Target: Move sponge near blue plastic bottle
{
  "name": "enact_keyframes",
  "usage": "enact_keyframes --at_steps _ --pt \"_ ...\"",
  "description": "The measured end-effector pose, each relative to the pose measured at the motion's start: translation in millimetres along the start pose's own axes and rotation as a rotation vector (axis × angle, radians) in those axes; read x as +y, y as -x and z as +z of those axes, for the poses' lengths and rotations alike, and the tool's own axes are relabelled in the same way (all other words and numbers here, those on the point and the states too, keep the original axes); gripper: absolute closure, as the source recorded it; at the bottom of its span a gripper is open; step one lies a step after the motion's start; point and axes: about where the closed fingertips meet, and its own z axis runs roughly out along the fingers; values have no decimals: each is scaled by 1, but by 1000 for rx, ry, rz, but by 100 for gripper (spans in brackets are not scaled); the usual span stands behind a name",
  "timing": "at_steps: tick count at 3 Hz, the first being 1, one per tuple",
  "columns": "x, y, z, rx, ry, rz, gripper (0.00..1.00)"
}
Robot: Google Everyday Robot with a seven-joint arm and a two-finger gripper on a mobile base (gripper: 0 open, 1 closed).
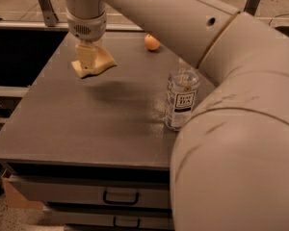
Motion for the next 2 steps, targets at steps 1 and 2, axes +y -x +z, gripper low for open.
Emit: enact_keyframes --at_steps 1,2 --pt "-22 -53 -38 2 -67 59 100" --pt "-37 -109 -61 -6 -99 121 100"
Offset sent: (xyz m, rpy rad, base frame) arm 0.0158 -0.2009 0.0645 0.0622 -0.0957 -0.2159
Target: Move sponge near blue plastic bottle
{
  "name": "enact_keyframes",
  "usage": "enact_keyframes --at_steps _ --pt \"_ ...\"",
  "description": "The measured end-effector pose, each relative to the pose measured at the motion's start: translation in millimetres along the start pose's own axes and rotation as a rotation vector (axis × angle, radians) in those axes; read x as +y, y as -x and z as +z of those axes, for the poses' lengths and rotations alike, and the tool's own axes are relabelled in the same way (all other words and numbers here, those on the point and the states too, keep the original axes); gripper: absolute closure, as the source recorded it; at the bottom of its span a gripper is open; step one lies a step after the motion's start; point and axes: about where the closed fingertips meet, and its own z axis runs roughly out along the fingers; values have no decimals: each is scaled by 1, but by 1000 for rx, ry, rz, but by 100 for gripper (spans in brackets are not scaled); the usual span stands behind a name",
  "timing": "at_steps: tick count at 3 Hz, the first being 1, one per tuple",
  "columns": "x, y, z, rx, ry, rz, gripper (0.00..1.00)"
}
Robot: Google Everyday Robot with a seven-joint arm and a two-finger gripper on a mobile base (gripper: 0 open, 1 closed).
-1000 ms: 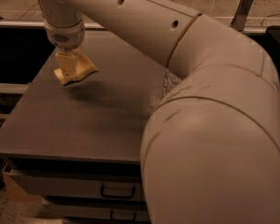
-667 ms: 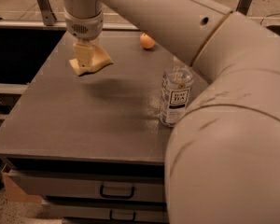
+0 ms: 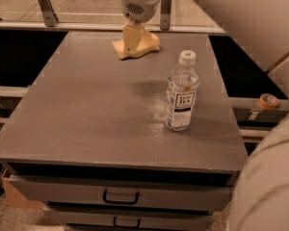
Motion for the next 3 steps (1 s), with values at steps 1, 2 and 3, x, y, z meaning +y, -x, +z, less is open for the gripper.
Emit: enact_keyframes --at_steps 1,2,3 --pt "-13 -49 -3 -20 4 74 100" --pt "-20 -102 4 -15 50 196 100" --pt "-13 -121 14 8 100 279 100"
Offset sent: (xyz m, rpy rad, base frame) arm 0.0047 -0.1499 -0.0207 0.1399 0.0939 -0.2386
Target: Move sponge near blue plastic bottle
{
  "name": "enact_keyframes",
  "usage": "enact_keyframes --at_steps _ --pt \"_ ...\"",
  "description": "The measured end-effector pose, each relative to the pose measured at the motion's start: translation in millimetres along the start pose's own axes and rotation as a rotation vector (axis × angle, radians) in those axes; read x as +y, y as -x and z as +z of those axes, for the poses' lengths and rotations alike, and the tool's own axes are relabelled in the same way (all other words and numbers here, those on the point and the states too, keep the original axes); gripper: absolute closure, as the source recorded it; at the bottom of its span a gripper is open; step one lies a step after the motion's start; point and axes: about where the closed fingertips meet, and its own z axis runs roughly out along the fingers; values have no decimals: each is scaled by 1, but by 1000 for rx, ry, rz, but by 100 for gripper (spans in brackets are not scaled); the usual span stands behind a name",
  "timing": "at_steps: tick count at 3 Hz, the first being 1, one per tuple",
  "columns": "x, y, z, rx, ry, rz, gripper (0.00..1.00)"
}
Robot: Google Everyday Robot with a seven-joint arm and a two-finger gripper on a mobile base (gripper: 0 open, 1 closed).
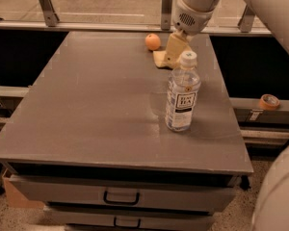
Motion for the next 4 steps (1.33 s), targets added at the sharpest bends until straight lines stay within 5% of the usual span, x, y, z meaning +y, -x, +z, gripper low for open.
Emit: enact_keyframes --at_steps 2,4 --pt "41 -3 36 33 117 136 100" --pt "69 -14 53 106 150 223 58"
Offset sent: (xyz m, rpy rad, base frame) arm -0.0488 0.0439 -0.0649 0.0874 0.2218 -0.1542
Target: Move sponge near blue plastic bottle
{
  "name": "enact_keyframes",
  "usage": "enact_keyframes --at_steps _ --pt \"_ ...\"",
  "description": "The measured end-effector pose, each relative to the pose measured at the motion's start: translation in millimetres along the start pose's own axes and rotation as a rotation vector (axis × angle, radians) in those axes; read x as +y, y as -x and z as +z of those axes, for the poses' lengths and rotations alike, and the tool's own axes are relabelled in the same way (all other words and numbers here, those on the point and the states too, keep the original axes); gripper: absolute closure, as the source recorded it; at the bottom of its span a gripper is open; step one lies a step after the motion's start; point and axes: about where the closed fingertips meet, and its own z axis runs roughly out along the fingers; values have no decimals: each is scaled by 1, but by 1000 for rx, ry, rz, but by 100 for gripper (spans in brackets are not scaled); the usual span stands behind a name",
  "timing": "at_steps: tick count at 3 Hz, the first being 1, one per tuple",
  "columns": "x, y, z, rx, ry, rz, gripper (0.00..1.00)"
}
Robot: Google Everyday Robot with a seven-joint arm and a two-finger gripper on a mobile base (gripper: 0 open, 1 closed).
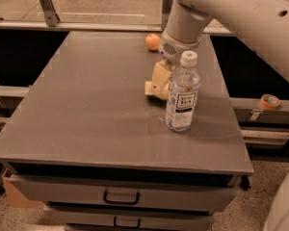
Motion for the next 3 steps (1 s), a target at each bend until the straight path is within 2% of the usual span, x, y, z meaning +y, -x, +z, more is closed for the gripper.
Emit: enact_keyframes --at_steps 2,3 --pt "5 -4 4 26 5 28 12" --pt "2 -3 -4 13 -12 29 0"
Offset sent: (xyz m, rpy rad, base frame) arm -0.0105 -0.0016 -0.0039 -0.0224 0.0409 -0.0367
